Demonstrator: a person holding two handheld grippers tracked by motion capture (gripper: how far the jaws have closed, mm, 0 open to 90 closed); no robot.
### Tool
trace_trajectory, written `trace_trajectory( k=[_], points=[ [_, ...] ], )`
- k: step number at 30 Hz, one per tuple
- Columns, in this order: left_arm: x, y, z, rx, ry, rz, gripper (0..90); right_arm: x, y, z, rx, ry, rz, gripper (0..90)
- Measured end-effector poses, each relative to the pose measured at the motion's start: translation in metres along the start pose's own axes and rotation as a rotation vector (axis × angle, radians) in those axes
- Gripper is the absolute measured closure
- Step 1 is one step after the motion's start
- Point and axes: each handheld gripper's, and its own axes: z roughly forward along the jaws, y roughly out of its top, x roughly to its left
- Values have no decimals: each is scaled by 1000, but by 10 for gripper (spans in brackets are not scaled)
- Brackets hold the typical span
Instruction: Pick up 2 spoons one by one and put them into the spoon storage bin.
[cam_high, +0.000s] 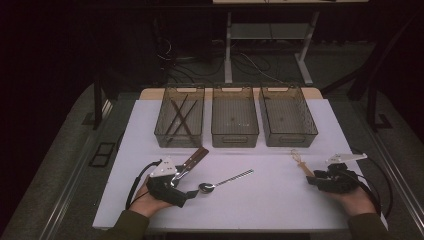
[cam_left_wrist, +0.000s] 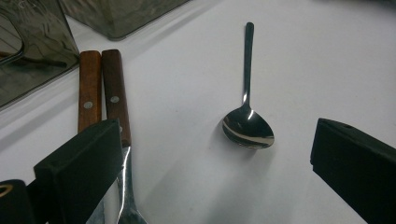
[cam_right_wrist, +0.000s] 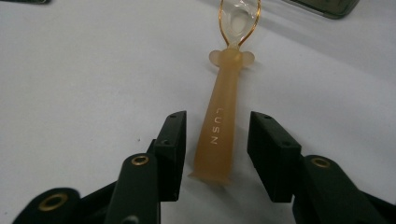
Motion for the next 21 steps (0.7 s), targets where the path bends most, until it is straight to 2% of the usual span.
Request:
trace_trajectory(
  k=[6,10,21],
  points=[
    [0,0,0,-4,1,-1,17,3,1,1,17,-36,-36,645],
    [0,0,0,0,3,2,17,4,1,1,17,-43,-31,698],
    [-1,0,0,-1,2,1,19,1,2,1,18,-38,-10,735]
  ],
)
